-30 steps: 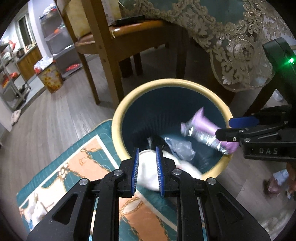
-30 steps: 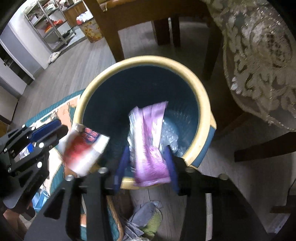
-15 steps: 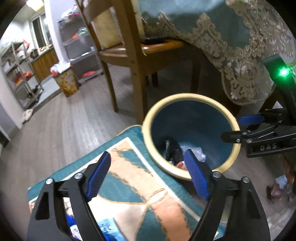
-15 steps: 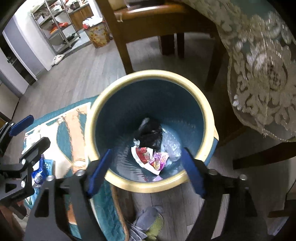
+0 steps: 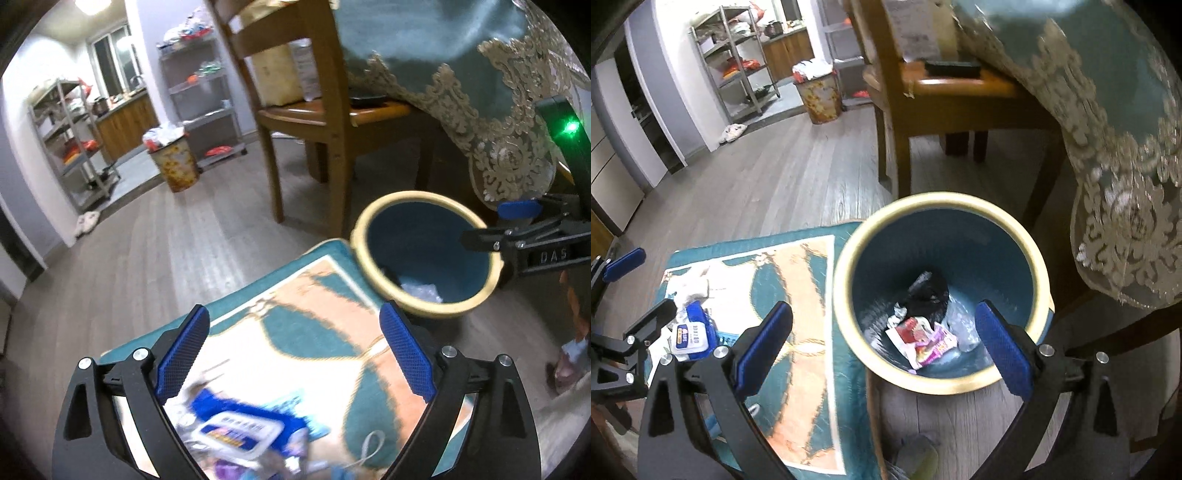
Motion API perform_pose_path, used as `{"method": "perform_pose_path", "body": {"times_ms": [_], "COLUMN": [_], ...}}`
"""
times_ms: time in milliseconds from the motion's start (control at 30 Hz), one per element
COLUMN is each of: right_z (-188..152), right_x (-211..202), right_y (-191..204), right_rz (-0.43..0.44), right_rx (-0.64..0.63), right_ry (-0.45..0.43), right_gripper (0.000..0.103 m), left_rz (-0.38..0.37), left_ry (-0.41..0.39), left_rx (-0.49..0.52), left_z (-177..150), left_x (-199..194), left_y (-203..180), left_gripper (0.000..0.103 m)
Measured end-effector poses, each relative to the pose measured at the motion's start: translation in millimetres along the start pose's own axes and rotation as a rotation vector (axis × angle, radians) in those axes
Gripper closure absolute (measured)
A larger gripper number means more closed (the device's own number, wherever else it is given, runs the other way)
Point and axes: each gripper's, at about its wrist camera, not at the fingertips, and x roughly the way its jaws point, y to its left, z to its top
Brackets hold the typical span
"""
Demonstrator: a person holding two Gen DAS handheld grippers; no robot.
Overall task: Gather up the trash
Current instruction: 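Grasp the blue wet-wipe pack with the right tool while the left tool grasps the COLTALIN box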
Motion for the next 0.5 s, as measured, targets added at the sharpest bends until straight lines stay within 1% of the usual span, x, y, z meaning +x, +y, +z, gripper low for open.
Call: {"method": "perform_pose_path", "body": {"times_ms": [200, 367, 433, 500], "right_z": [-0.6, -3.8, -7.3, -10.1], "right_x": [-5.6, -9.6, -5.7, 2.2], "right_y": [39.8, 77.9, 94.9, 108.7], "right_rz": [0.0, 0.012, 0.059, 0.086], "right_rx": [-0.043, -0.107, -0.129, -0.153], "right_ry": [-0.034, -0.085, -0.075, -0.034], "right_gripper": [0.006, 0.006, 0.006, 0.006], "left_rz": [0.059, 0.116, 0.137, 0.152], "left_ry": [0.021, 0.041, 0.051, 0.056], "left_rx": [-0.053, -0.108, -0.143, -0.169], "left_z": [-28.7, -56.5, -67.7, -74.9], "left_x": [-18.4, -32.5, -38.6, -42.7], "left_y": [51.2, 95.7, 114.4, 128.8], "left_gripper": [0.01, 0.01, 0.01, 0.01]}}
